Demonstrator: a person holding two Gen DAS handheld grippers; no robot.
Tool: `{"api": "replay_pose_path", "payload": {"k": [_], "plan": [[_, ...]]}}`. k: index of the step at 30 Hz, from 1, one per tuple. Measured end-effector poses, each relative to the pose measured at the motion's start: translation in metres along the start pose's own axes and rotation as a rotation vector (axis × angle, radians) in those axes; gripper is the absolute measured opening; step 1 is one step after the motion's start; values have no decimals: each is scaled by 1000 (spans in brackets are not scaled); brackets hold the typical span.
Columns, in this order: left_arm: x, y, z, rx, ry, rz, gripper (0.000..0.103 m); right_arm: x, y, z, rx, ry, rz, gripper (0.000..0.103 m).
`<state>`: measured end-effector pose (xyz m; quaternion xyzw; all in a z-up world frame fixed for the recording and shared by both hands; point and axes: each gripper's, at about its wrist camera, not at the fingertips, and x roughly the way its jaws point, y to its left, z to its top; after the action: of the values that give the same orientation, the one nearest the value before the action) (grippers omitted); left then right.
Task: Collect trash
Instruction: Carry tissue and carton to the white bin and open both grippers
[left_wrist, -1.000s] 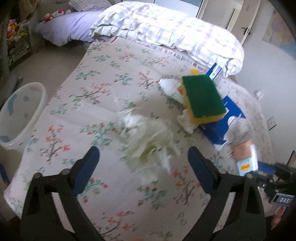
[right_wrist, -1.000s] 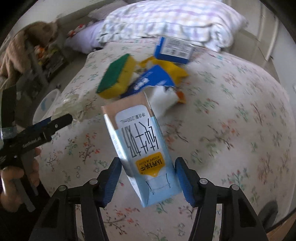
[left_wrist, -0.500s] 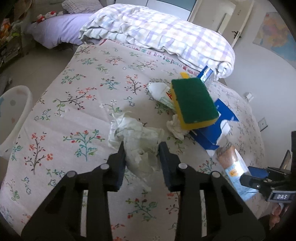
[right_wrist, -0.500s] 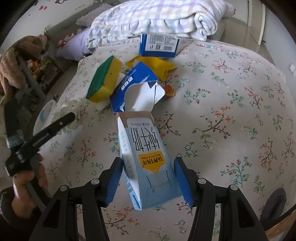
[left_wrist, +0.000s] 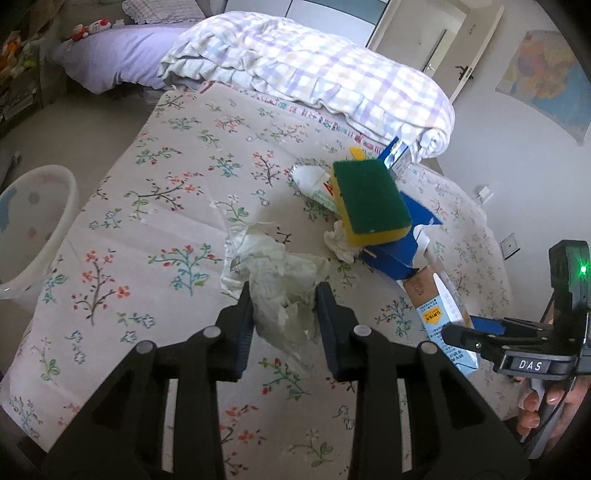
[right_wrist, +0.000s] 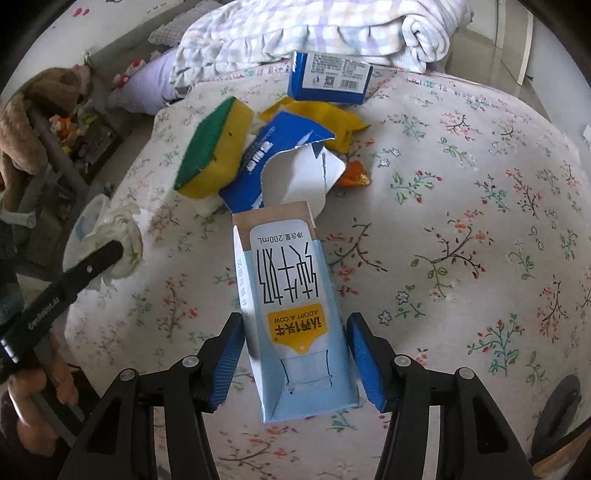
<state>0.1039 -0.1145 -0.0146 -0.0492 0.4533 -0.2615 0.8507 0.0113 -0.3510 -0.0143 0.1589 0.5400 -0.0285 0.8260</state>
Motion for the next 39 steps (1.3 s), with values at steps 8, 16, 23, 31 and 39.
{"api": "replay_pose_path", "payload": {"k": [8, 16, 23, 31, 39], "plan": [[-20, 16, -2, -6, -31, 12, 34, -10, 17, 7, 5, -16, 56, 58], [-41, 47, -3, -43, -64, 52, 34, -13, 53, 11, -46, -16, 111, 58], [-61, 86, -4, -111, -99, 97, 34, -1, 87, 23, -81, -9, 130, 58], [-76, 153, 3, -236, -158, 185, 35, 16, 131, 35, -126, 6, 154, 58], [-69, 195, 9, -298, -185, 229, 36, 35, 161, 45, -148, 15, 163, 58]]}}
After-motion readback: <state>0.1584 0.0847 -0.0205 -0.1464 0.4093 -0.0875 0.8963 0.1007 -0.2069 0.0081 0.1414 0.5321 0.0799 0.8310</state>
